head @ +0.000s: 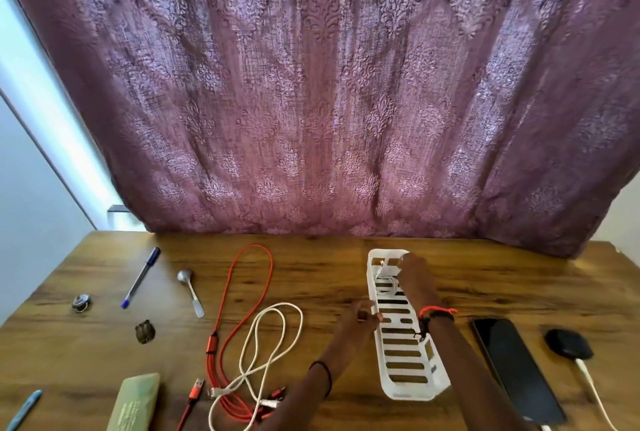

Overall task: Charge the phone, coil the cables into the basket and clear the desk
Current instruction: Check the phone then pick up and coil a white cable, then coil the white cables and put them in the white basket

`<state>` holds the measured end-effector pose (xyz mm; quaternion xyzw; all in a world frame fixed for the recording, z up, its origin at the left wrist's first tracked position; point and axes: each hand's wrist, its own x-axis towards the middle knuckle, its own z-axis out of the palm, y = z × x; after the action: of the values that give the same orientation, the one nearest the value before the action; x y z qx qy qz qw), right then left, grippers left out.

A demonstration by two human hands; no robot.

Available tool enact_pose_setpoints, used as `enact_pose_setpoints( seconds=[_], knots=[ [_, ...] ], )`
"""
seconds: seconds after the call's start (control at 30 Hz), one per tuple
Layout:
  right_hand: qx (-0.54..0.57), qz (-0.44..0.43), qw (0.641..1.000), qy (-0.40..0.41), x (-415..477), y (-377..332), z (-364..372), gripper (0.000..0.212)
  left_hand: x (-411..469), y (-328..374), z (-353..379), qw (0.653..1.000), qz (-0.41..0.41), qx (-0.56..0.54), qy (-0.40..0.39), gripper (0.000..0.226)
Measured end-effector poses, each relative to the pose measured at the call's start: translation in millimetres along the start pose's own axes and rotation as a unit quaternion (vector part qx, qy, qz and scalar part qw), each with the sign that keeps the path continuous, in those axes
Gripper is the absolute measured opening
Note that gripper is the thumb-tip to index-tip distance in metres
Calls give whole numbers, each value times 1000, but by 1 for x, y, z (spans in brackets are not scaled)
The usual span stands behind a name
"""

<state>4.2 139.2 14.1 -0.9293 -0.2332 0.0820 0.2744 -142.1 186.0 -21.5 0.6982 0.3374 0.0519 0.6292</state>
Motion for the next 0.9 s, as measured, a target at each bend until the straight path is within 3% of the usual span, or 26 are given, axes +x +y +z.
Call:
enact_pose_setpoints(
  seconds=[0.37,0.6,0.73,0.9],
  knots=[
    [18,-58,998,22,-34,-34,8,20,-16,-19,1,1000,11,-25,-6,33],
    [1,-120,993,10,-62,-63,36,25,-27,-41,-54,992,70,104,17,17],
    [11,-148,988,-39,-79,-75,58,22,-36,-53,-119,960,102,238,110,18],
    [17,-145,975,-165,-100,-89,90,17,-42,-64,-172,938,41,303,166,17]
  ],
)
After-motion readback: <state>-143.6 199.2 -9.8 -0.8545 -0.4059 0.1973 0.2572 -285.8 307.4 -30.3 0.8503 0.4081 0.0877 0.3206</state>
